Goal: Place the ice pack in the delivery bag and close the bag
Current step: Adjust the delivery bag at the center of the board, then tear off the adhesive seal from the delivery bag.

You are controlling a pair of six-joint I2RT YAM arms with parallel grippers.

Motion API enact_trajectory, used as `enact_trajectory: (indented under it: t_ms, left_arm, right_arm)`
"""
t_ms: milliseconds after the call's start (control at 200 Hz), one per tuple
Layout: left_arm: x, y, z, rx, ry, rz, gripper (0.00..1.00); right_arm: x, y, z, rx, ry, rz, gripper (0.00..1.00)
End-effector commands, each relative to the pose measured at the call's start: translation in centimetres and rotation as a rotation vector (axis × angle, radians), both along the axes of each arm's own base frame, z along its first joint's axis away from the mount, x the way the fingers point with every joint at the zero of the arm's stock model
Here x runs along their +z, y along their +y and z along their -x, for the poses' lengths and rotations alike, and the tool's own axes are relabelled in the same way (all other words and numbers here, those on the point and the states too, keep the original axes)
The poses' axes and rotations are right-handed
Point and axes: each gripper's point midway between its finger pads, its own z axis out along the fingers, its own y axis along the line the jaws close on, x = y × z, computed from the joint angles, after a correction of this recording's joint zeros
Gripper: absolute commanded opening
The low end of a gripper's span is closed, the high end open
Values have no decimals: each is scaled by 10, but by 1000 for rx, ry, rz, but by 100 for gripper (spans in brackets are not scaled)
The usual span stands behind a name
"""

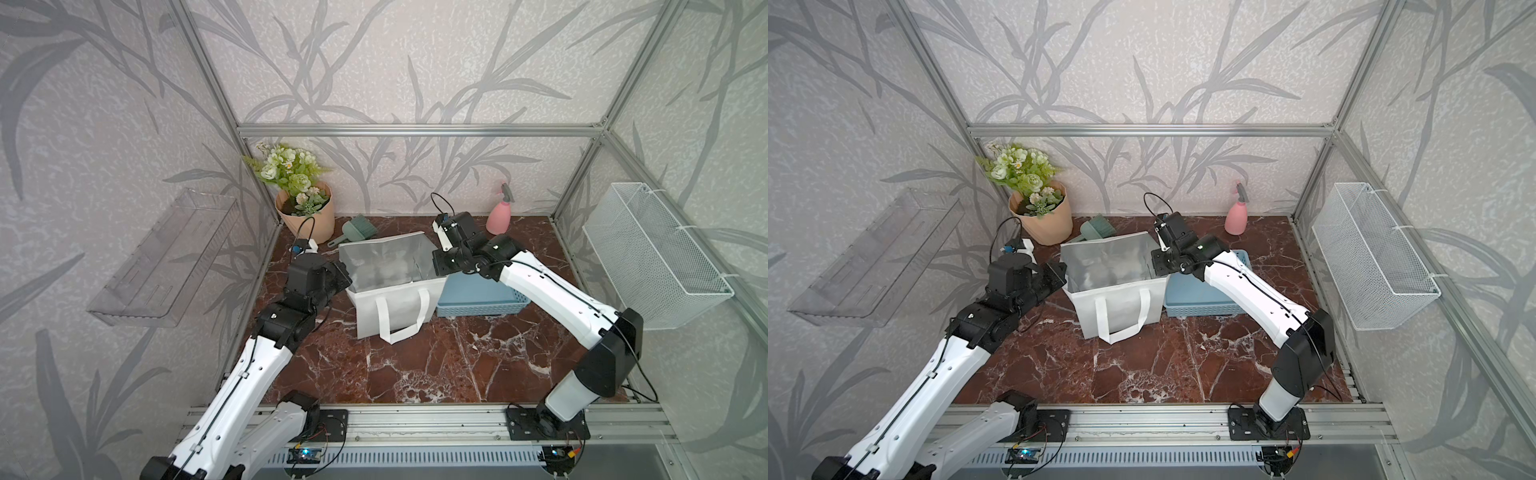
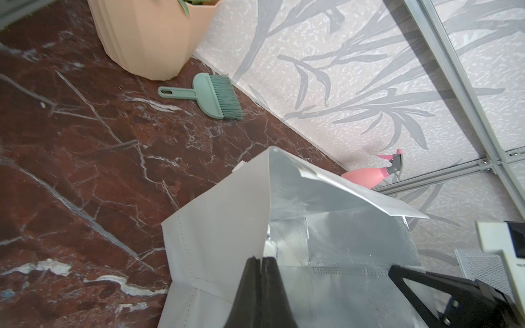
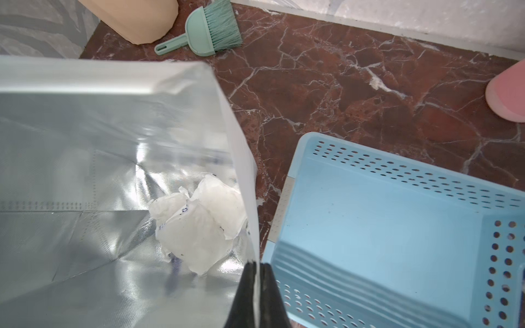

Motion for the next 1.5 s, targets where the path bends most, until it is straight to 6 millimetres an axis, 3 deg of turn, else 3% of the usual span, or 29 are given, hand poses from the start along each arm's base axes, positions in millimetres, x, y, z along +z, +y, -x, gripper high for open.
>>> enact_trajectory:
  t_ms: [0,160,190,395,535,660,760,950,1350,1495]
  left_arm:
    - [-7,-18,5,-33,29,104,0]
    - [-12,-45,11,-99,33,136,0]
    - [-12,-49,11,-107,32,137,0]
    - [-12,-78,16,-166,26,120,1]
    - [-11,-70,16,-142,27,54,35]
    - [5,-51,17,-125,-24,-97,45]
    - [32,-42,17,-175,-82,-257,59]
    - [65,-45,8,-321,-98,-534,61]
    - [53,-83,-31,-559,-1,-765,54]
    - [66,-91,-36,-565,-26,-739,50]
  right_arm:
    - [12,-19,-14,-1,-14,14,0]
    - [16,-33,-33,-7,-25,23,0]
    - [6,-34,-40,-9,-8,41,0]
    - [6,-38,-69,31,-38,78,0]
    - [2,-39,-82,51,-24,69,0]
    - [-2,-31,-85,92,-10,24,0]
    - [-2,-24,-85,116,-1,-1,0]
    - [5,-19,-87,125,-15,-30,0]
    - [8,-8,-82,164,-13,-39,1]
    - [5,-5,-81,169,-7,-27,2]
